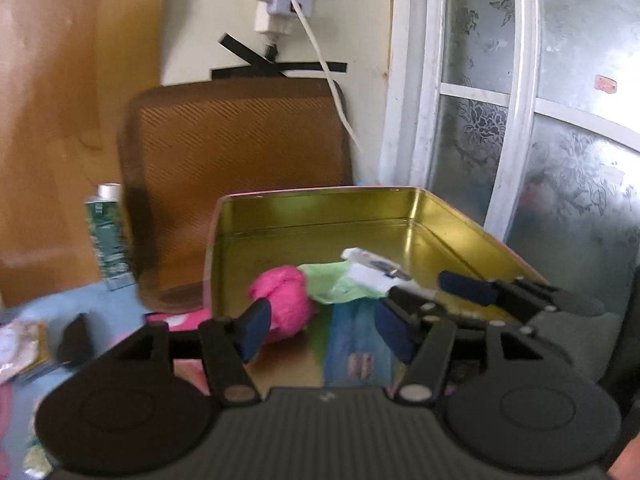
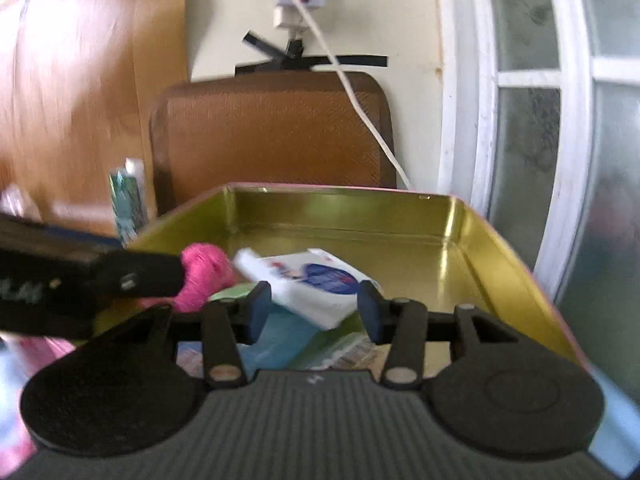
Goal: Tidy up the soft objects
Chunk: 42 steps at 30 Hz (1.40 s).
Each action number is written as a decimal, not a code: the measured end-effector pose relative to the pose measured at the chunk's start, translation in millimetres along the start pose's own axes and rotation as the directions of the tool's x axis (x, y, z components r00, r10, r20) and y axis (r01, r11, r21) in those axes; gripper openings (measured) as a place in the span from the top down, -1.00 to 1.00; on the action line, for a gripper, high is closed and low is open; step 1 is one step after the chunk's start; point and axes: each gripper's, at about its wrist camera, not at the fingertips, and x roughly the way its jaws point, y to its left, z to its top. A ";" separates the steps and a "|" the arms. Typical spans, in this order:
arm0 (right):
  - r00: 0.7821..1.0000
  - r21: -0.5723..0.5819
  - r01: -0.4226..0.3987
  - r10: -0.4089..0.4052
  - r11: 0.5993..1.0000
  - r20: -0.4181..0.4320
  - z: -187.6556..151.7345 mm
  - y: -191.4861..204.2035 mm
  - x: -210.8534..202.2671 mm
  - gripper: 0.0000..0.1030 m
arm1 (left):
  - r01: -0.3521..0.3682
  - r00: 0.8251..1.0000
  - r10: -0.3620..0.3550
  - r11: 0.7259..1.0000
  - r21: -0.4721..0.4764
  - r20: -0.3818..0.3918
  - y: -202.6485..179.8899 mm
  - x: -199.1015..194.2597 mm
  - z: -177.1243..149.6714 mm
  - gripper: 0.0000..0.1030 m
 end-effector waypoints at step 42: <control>0.993 0.230 -0.116 0.106 0.966 0.058 -40.3 87.5 -123.4 -0.11 | -0.138 0.990 0.135 0.976 -0.167 -0.031 67.5 -127.6 -102.6 -0.28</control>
